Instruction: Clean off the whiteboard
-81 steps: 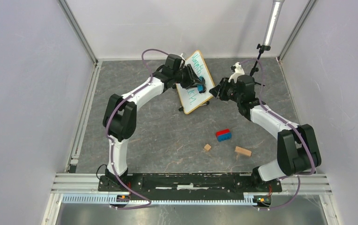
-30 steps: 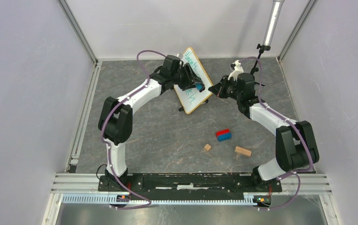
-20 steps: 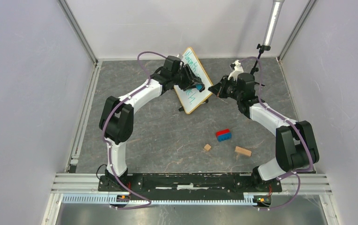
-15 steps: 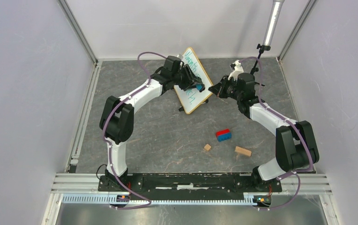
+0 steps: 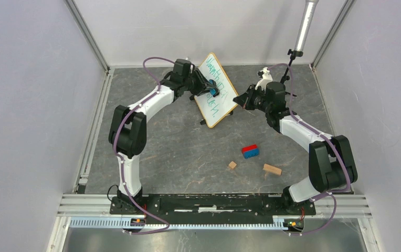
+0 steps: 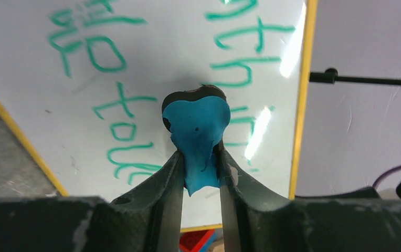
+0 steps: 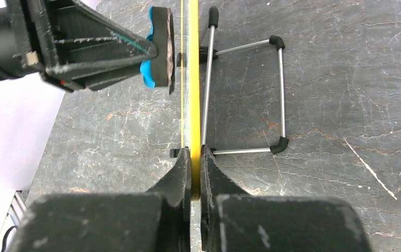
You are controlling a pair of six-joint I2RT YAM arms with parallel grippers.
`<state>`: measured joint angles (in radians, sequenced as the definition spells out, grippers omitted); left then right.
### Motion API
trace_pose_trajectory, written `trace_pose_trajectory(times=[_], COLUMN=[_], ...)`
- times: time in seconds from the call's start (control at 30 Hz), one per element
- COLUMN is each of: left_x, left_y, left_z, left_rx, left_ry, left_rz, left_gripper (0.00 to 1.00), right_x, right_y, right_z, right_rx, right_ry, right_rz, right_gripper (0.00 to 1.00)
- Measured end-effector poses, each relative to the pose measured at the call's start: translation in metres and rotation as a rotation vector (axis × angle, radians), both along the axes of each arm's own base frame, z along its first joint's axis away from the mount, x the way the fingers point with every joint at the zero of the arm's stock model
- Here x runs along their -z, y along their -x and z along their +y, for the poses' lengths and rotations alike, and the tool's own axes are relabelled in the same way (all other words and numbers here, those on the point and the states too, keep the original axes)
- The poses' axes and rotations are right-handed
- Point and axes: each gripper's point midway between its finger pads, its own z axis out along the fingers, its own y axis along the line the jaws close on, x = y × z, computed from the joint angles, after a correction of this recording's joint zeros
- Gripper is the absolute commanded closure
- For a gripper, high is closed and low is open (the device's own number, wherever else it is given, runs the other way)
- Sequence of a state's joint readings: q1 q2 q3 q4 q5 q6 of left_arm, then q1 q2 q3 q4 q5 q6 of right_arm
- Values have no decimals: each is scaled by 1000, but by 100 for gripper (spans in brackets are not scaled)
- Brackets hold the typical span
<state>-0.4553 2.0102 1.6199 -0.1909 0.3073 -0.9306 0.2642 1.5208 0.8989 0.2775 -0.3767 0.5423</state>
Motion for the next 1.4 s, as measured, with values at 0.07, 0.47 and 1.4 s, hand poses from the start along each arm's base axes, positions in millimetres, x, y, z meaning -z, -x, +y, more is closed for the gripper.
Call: trace_pose_trajectory(times=[0.07,0.47,1.4], left_x=[7,19,43], left_y=[-11,-3,17], left_z=[9,-14,-3], left_rx=[-23,12,30], left_ry=[-1,-24,-62], left_rz=[5,8,23], left_gripper=[68,69,73], right_x=[0,3,6], right_y=[0,-1,-1], right_z=[0,-5,-7], right_rx=[-1,22,37], right_ry=[0,-2,-3], right_rz=[-1,17,27], right_gripper=[100,100,100])
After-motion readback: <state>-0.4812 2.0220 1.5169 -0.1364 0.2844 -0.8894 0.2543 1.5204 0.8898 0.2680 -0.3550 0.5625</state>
